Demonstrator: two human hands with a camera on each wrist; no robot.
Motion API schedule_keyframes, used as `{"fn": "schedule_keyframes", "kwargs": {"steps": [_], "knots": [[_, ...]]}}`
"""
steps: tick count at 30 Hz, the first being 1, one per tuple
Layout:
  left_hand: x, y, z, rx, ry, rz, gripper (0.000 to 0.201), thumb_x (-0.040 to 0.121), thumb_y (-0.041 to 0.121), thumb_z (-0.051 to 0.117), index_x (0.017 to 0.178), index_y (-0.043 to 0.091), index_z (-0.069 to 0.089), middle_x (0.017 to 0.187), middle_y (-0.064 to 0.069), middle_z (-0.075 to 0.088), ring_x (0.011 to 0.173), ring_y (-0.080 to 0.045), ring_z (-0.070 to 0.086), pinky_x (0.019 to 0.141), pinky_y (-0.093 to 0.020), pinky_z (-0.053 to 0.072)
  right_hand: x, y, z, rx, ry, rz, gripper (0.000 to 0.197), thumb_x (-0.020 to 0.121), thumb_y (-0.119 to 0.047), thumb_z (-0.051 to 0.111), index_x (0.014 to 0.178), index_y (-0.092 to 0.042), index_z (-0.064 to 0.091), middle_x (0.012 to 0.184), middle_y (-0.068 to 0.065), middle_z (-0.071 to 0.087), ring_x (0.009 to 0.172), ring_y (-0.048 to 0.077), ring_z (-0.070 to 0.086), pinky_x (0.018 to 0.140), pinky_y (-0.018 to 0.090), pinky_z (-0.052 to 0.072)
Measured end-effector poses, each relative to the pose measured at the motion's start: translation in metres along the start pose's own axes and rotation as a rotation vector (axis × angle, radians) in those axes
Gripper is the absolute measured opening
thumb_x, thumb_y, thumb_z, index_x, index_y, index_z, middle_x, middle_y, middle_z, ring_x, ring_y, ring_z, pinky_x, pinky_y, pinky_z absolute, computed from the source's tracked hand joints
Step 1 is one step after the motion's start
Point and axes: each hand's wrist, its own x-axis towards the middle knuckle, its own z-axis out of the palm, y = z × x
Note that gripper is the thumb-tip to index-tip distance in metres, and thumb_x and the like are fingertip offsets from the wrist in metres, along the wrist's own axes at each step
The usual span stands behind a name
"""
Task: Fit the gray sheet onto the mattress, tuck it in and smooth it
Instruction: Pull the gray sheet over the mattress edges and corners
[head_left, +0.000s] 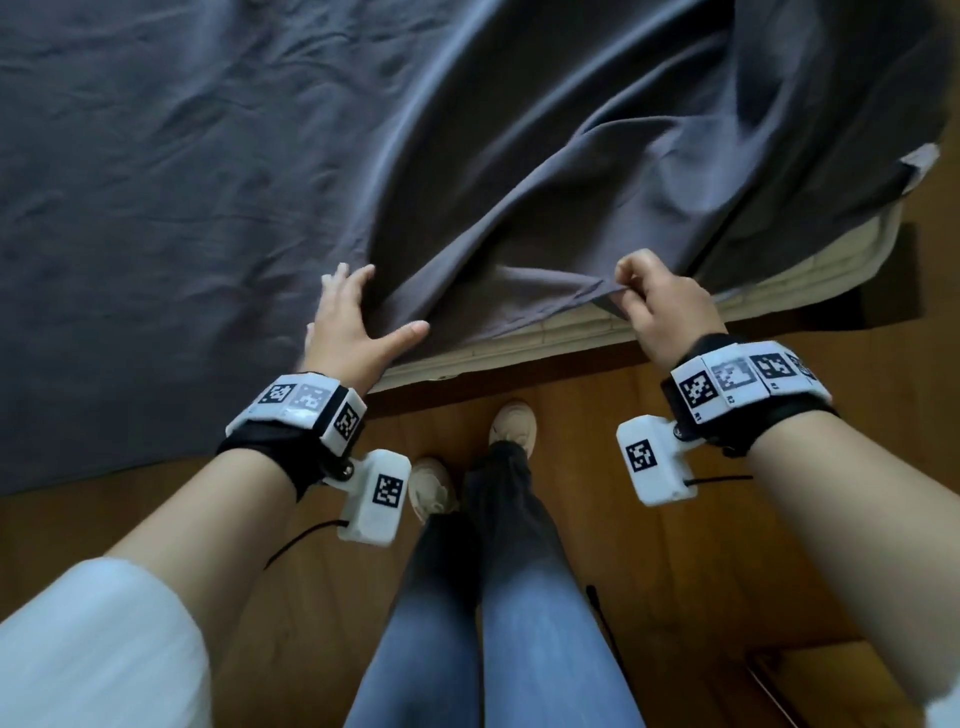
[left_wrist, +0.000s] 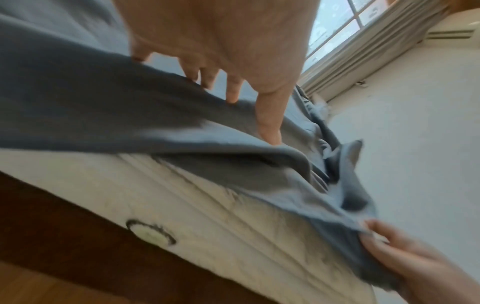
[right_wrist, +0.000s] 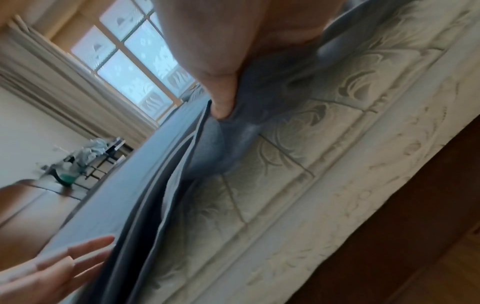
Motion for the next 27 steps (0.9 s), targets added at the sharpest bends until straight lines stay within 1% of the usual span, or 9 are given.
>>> {"fn": "schedule_keyframes", "kwargs": {"steps": [4, 6, 9, 11, 13, 17, 19, 23, 27], "knots": [[-0.030, 0.016, 0.018, 0.157, -0.060, 0.189, 0.094, 0.062, 0.040, 0.082, 0.141, 0.032, 0.033, 0.154, 0.007, 0.022, 0.142, -0.015, 0.020, 0.114, -0.042, 0.020, -0.023, -0.015, -0.006, 0.129, 0.102, -0.049, 0.023, 0.096, -0.030, 0.047, 0.107, -0.012, 0.055, 0.094, 0.014, 0.066, 0.089, 0.036, 0.061, 0.078, 0.042, 0.050], [-0.036, 0.020, 0.028, 0.235, -0.100, 0.210, 0.074, 0.068, 0.040, 0.078, 0.133, 0.035, 0.044, 0.149, 0.009, 0.030, 0.136, -0.016, 0.031, 0.109, -0.039, 0.025, -0.036, -0.021, -0.012, 0.170, 0.168, -0.080, 0.023, 0.096, -0.031, 0.048, 0.102, -0.012, 0.058, 0.082, 0.008, 0.061, 0.083, 0.034, 0.061, 0.073, 0.039, 0.048], [-0.038, 0.025, 0.034, 0.271, -0.012, 0.243, 0.030, 0.082, 0.033, 0.065, 0.112, 0.028, 0.063, 0.131, 0.003, 0.046, 0.122, -0.021, 0.044, 0.098, -0.036, 0.032, -0.056, -0.026, -0.025, 0.186, 0.236, -0.112, 0.022, 0.094, -0.031, 0.051, 0.096, -0.012, 0.061, 0.077, 0.003, 0.059, 0.079, 0.030, 0.060, 0.070, 0.038, 0.047], [-0.039, 0.029, 0.034, 0.272, 0.046, 0.280, 0.022, 0.087, 0.029, 0.061, 0.107, 0.023, 0.068, 0.124, -0.001, 0.050, 0.118, -0.024, 0.045, 0.094, -0.036, 0.035, -0.065, -0.021, -0.031, 0.138, 0.243, -0.110, 0.022, 0.094, -0.031, 0.052, 0.097, -0.011, 0.061, 0.080, 0.005, 0.062, 0.080, 0.029, 0.061, 0.071, 0.038, 0.049], [-0.042, 0.029, 0.035, 0.272, 0.003, 0.318, 0.021, 0.087, 0.028, 0.061, 0.106, 0.021, 0.069, 0.119, -0.002, 0.053, 0.115, -0.024, 0.046, 0.094, -0.036, 0.038, -0.071, -0.008, -0.033, 0.030, 0.203, -0.074, 0.024, 0.094, -0.033, 0.051, 0.100, -0.012, 0.060, 0.089, 0.010, 0.067, 0.083, 0.032, 0.061, 0.073, 0.037, 0.049], [-0.052, 0.017, 0.049, 0.259, -0.408, 0.278, 0.023, 0.085, 0.028, 0.063, 0.107, 0.021, 0.066, 0.109, -0.003, 0.065, 0.105, -0.024, 0.059, 0.093, -0.038, 0.047, -0.083, 0.029, -0.024, -0.265, 0.008, 0.069, 0.029, 0.092, -0.039, 0.051, 0.104, -0.015, 0.060, 0.095, 0.016, 0.068, 0.089, 0.037, 0.061, 0.073, 0.037, 0.047], [-0.060, 0.015, 0.061, 0.276, -0.525, 0.260, 0.022, 0.085, 0.027, 0.065, 0.107, 0.021, 0.066, 0.104, -0.003, 0.066, 0.098, -0.022, 0.061, 0.091, -0.035, 0.048, -0.090, 0.046, -0.014, -0.427, -0.073, 0.049, 0.031, 0.092, -0.043, 0.048, 0.104, -0.016, 0.060, 0.095, 0.014, 0.070, 0.091, 0.036, 0.061, 0.077, 0.038, 0.046], [-0.071, 0.022, 0.084, 0.326, -0.531, 0.220, 0.019, 0.087, 0.024, 0.061, 0.106, 0.024, 0.067, 0.104, -0.001, 0.067, 0.096, -0.020, 0.062, 0.088, -0.031, 0.050, -0.086, 0.076, 0.001, -0.523, -0.177, 0.021, 0.029, 0.096, -0.042, 0.041, 0.100, -0.020, 0.059, 0.097, 0.007, 0.069, 0.093, 0.031, 0.059, 0.083, 0.036, 0.040], [-0.073, 0.048, 0.107, 0.217, -0.518, 0.107, 0.031, 0.088, 0.008, 0.055, 0.113, 0.022, 0.067, 0.115, -0.002, 0.066, 0.107, -0.021, 0.062, 0.099, -0.036, 0.047, -0.068, 0.114, -0.001, -0.453, -0.265, 0.041, 0.028, 0.098, -0.037, 0.040, 0.109, -0.025, 0.062, 0.112, 0.001, 0.062, 0.111, 0.024, 0.052, 0.092, 0.036, 0.037]]}}
